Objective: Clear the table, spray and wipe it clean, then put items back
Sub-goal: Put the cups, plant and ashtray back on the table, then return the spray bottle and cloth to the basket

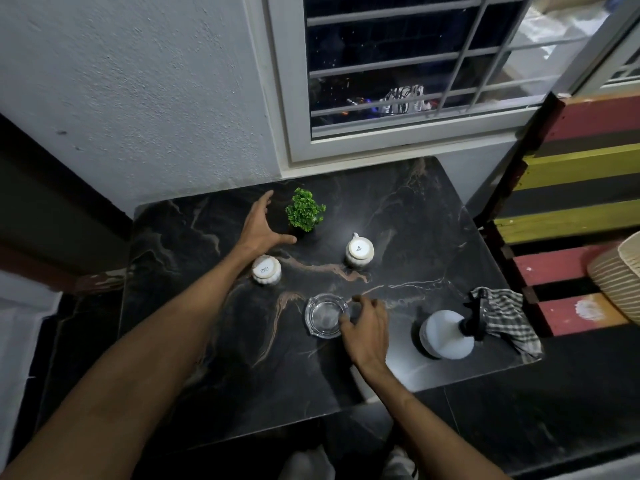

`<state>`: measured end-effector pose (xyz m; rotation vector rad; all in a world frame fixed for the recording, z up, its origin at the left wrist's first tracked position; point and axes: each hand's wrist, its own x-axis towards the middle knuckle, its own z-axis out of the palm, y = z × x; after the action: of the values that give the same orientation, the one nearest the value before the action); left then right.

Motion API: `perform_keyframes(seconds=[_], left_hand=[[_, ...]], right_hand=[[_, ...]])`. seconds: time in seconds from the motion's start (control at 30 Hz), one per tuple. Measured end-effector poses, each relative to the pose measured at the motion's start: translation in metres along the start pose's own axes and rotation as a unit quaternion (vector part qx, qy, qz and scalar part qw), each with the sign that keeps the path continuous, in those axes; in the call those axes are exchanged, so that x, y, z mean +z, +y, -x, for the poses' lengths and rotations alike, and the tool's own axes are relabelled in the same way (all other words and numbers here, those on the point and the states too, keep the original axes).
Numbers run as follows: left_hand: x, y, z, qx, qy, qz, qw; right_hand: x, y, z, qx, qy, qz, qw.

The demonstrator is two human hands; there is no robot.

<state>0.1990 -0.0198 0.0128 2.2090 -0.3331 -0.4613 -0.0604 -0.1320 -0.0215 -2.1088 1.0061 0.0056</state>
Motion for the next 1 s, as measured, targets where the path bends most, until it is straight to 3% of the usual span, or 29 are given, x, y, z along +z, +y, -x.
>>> perform_keyframes(seconds=[0.2,0.5,0.67,0.83,1.0], left_hand=[[0.003,0.026,0.048,0.085,0.04,-0.03,0.995],[0.048,0.11,0.134,0.179,0.103,0.061,0.977],[0.108,0.133,0.171,0.219,0.062,0.075,0.971],[0.18,0.132,0.184,0.183,-0.008,0.056,0.981],[0.255,0.116,0.194,0.098,-0.099,0.013,0.99]], right_hand=[[-0.04,-0.01,0.014,-0.088,-0.004,-0.024,0.996],[-0.127,-0.027,0.034,-0.187,0.059,-0.105,0.975],[-0.192,-0.015,0.025,-0.219,0.094,-0.157,0.958],[-0.251,0.048,-0.028,-0.216,0.103,-0.163,0.957],[-0.264,0.145,-0.093,-0.094,-0.008,-0.036,0.995]])
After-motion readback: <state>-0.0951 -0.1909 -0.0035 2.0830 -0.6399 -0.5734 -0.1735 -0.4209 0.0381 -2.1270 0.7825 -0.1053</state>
